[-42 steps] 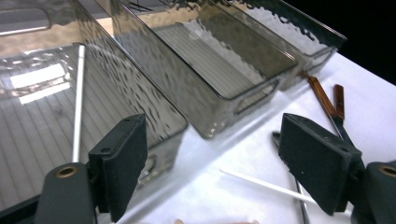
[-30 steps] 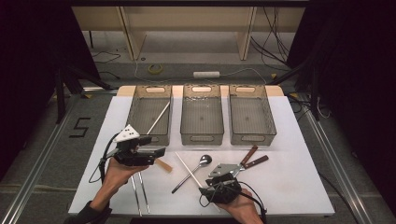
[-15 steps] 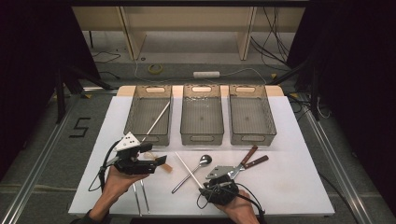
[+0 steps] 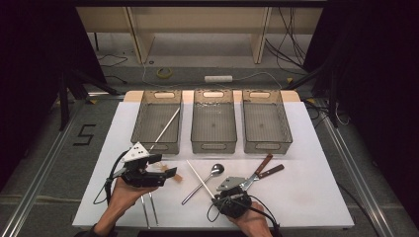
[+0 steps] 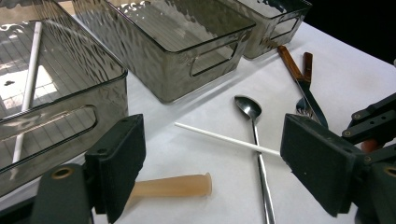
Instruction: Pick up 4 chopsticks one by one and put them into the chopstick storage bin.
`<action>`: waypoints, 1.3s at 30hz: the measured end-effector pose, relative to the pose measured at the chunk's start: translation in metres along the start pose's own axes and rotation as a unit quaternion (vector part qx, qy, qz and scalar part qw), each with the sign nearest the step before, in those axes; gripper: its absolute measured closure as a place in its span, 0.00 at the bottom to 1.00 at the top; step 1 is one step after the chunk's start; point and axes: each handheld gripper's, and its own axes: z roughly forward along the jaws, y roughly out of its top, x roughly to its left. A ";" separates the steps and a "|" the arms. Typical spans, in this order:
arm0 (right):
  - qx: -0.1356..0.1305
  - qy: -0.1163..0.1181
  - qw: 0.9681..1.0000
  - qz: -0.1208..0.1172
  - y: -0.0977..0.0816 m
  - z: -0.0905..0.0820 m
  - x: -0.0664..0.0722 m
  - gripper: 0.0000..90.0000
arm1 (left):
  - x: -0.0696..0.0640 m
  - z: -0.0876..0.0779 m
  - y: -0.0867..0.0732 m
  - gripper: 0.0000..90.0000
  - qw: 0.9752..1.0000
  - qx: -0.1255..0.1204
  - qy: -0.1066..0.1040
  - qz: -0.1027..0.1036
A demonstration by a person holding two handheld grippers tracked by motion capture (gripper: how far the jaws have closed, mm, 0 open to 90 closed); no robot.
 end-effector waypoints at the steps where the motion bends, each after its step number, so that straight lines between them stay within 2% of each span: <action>1: -0.001 -0.001 1.000 0.000 0.000 0.000 0.000 0.90 | 0.000 0.000 0.000 0.24 1.000 0.002 -0.001 0.000; 7: 0.000 0.002 1.000 0.017 0.000 0.000 -0.002 0.93 | -0.001 0.000 -0.001 0.24 1.000 0.004 -0.003 0.000; 15: -0.002 0.010 1.000 0.019 0.001 -0.002 -0.003 0.94 | -0.001 0.000 -0.001 0.24 1.000 0.004 -0.004 0.001; 20: -0.006 0.009 1.000 0.002 0.003 -0.006 -0.003 0.94 | -0.002 0.001 -0.001 0.24 1.000 0.009 -0.008 0.002; 26: -0.019 0.018 1.000 -0.004 0.006 -0.012 -0.005 0.94 | -0.005 0.001 -0.001 0.25 1.000 0.014 -0.015 0.011; 35: -0.023 0.046 0.998 -0.036 0.014 -0.027 -0.008 0.94 | -0.016 0.008 -0.001 0.25 0.998 0.040 -0.033 0.039; 39: -0.019 0.055 0.997 -0.056 0.017 -0.032 -0.009 0.94 | -0.021 0.012 -0.001 0.25 0.996 0.051 -0.045 0.058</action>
